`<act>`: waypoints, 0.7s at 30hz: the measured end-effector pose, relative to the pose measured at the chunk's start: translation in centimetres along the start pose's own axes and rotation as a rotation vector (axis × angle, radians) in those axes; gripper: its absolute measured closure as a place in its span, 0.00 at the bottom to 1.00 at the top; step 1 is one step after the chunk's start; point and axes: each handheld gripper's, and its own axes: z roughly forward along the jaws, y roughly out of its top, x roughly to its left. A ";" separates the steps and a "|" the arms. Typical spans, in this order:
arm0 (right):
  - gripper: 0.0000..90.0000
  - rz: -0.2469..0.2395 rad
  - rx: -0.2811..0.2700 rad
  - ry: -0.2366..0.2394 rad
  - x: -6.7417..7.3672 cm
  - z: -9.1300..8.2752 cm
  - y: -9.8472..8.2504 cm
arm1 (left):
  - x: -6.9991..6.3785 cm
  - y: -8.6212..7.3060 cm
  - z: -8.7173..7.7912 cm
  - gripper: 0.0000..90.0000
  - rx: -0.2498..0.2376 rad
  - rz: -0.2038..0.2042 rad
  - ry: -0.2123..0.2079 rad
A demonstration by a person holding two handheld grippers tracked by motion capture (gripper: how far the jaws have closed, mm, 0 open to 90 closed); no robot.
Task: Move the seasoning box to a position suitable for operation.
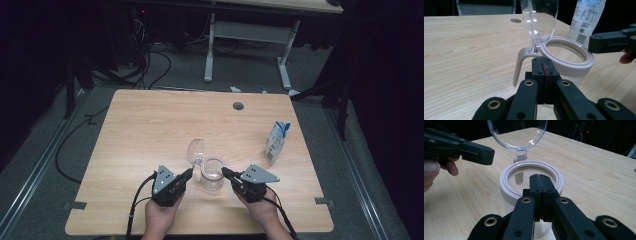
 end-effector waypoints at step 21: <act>0.91 0.124 0.025 -0.144 -3.9 -2.1 -2.1 | 4.0 -1.7 0.1 0.97 0.100 0.053 -0.012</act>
